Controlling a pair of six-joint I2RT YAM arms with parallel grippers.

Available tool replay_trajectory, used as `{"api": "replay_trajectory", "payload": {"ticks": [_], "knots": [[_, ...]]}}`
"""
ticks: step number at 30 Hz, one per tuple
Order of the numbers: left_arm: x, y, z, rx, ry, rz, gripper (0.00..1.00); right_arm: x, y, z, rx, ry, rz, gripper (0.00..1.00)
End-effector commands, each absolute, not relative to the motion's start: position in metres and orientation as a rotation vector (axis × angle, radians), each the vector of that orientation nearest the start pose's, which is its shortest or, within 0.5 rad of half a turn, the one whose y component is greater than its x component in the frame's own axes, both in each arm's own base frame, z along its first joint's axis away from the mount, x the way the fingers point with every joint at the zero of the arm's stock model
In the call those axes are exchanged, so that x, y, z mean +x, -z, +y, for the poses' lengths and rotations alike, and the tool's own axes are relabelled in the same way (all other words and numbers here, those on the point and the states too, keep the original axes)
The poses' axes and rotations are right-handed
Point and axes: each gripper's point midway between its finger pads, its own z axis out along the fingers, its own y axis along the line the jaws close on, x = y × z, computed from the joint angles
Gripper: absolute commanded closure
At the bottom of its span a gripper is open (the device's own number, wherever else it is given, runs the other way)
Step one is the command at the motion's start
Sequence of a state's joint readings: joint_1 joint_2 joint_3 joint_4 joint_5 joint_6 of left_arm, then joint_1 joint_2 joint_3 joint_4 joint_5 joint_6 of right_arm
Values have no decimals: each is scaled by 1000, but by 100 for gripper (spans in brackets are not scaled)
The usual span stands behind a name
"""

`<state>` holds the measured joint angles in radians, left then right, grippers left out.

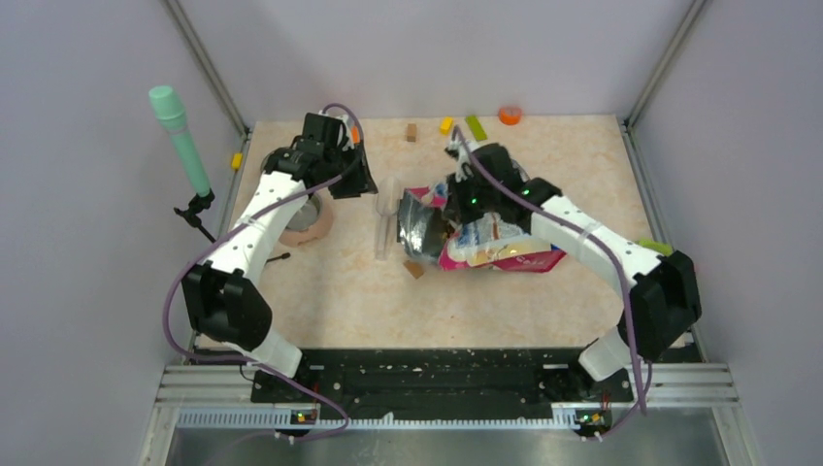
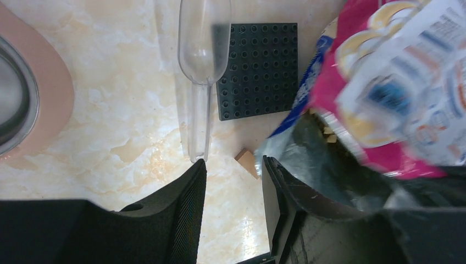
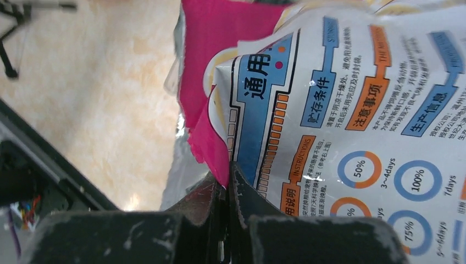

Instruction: Serve the pet food

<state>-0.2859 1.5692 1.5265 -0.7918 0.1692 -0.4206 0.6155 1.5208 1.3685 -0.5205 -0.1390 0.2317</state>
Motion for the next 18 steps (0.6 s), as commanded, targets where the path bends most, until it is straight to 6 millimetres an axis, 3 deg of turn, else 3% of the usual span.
{"api": "replay_trajectory", "payload": {"ticks": [1,3,8,11,12,15,18], "knots": [[389,-236,-163,-78,565,2396,54,277,-158,325,-642,-786,2355,100],[389,-236,-164,-79,574,2398,54,280,-165,319,-624,-741,2355,100],[389,-235,-169,-62,612,2400,54,315,-238,283,-580,-676,2206,100],[386,-231,-170,-60,620,2420,54,319,-257,268,-612,-623,2177,100],[385,-230,-170,-60,621,2426,54,317,-258,267,-624,-618,2176,100],[382,-228,-169,-63,615,2434,53,304,-238,267,-642,-662,2220,100],[379,-225,-166,-65,598,2440,52,282,-197,269,-618,-752,2300,100]]}}
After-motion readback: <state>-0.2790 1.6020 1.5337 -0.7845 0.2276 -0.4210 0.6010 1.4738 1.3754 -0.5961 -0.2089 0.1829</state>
